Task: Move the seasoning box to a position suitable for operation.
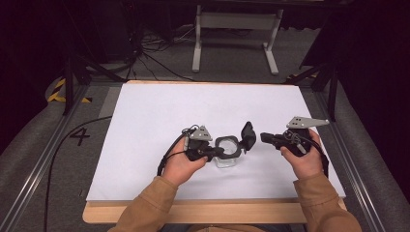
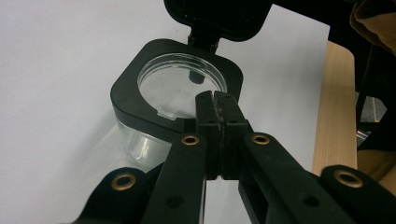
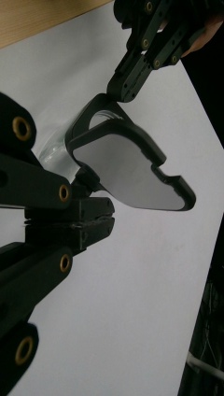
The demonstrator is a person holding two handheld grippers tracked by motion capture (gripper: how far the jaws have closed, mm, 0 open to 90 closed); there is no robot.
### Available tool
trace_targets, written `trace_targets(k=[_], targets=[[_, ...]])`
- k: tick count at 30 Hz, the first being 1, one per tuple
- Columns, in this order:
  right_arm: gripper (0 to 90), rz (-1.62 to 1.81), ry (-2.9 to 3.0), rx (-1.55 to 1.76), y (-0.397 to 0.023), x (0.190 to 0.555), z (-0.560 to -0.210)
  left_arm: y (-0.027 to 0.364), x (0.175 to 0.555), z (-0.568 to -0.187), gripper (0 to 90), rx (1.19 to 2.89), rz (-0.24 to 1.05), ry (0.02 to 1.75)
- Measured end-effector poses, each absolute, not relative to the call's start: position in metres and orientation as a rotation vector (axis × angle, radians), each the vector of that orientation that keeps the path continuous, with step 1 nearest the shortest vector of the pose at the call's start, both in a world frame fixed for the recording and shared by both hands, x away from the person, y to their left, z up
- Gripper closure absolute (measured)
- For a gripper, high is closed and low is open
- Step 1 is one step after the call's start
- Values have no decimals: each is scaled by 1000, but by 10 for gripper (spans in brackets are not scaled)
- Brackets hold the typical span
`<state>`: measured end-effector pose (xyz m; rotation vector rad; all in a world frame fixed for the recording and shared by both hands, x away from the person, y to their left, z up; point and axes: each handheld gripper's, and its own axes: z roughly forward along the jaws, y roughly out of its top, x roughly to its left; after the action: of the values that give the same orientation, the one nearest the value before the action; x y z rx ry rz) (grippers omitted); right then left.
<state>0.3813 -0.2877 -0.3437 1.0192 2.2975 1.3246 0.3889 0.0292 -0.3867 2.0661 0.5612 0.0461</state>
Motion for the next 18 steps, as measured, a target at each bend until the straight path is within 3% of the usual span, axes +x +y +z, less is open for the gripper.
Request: trace_targets(k=[18], targets=[[900,1373,2268,928,-263,378,-327,27,388,-390,900,2036,70,562]])
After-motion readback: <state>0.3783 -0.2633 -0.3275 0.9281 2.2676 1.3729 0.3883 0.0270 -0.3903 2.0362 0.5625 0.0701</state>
